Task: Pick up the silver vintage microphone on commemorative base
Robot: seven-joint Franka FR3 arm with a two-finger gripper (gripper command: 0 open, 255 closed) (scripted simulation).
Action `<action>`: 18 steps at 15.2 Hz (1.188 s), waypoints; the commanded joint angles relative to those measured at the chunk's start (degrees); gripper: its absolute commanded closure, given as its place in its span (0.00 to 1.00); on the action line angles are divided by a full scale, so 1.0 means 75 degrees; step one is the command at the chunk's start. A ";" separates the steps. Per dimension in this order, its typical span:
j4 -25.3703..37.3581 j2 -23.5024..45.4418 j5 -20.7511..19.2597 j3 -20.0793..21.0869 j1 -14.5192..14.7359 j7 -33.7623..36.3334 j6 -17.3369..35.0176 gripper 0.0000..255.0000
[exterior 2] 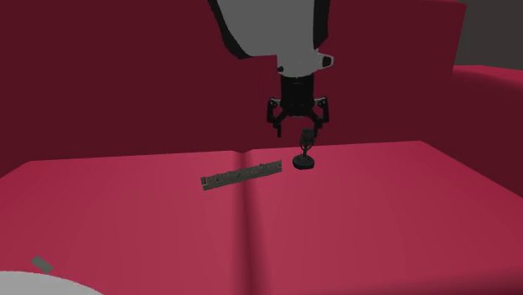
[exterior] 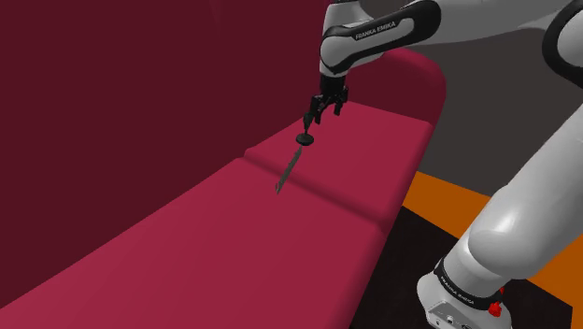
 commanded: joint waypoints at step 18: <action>0.2470 0.2921 0.0061 -0.0161 -0.0225 -0.0380 0.1043 0.00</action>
